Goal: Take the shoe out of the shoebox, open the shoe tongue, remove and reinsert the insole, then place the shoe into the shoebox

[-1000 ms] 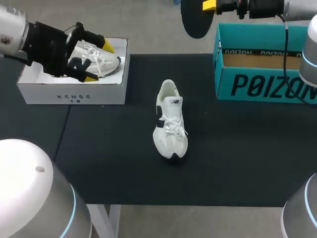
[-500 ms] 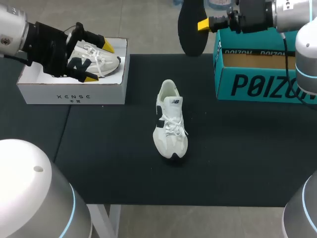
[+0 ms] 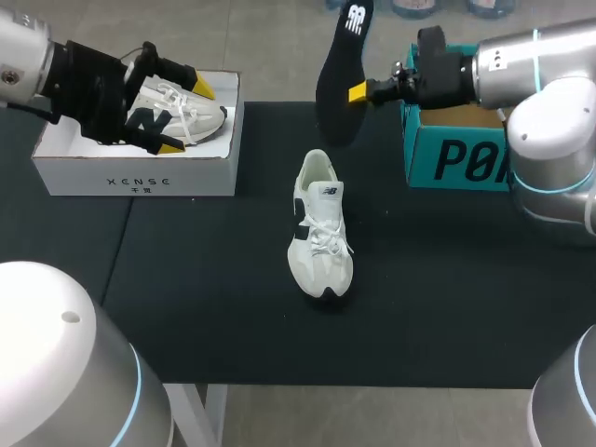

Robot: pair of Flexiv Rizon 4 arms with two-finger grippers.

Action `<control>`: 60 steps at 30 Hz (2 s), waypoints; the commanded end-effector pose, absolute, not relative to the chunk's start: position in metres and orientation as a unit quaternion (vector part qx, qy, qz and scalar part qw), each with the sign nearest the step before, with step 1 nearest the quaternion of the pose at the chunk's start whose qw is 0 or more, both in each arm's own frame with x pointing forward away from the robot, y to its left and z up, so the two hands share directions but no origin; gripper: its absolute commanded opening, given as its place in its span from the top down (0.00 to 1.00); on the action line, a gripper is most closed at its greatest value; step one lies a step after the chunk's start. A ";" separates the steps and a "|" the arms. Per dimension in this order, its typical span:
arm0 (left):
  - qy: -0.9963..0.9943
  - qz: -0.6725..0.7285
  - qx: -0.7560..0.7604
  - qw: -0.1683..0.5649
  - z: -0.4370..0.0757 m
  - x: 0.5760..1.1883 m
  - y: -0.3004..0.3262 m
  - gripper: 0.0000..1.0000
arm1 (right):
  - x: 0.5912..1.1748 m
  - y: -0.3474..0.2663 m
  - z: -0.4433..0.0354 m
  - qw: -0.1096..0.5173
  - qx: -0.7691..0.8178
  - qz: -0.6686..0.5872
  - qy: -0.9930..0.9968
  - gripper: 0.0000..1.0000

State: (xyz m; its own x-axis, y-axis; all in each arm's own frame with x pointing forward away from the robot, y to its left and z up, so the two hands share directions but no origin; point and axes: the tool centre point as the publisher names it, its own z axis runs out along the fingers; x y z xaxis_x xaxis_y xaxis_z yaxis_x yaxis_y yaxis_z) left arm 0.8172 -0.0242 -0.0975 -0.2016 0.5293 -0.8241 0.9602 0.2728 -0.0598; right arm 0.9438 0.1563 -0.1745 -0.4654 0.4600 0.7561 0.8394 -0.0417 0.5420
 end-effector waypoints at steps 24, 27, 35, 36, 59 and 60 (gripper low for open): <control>0.714 -0.301 0.522 0.356 -0.098 0.817 -0.024 0.00 | 0.960 0.190 -0.232 0.125 -0.449 -0.537 -0.704 1.00; 0.714 -0.301 0.522 0.356 -0.098 0.817 -0.024 0.00 | 0.966 0.195 -0.250 0.137 -0.440 -0.550 -0.696 1.00; 0.714 -0.301 0.522 0.356 -0.098 0.817 -0.024 0.00 | 0.975 0.205 -0.281 0.160 -0.420 -0.568 -0.689 1.00; 0.714 -0.301 0.522 0.356 -0.098 0.817 -0.024 0.00 | 0.974 0.205 -0.284 0.164 -0.416 -0.566 -0.693 1.00; 0.714 -0.301 0.522 0.356 -0.098 0.817 -0.024 0.00 | 0.974 0.188 -0.319 0.166 -0.392 -0.545 -0.722 1.00; 0.714 -0.301 0.522 0.356 -0.098 0.817 -0.024 0.00 | 0.973 0.187 -0.321 0.167 -0.393 -0.542 -0.724 1.00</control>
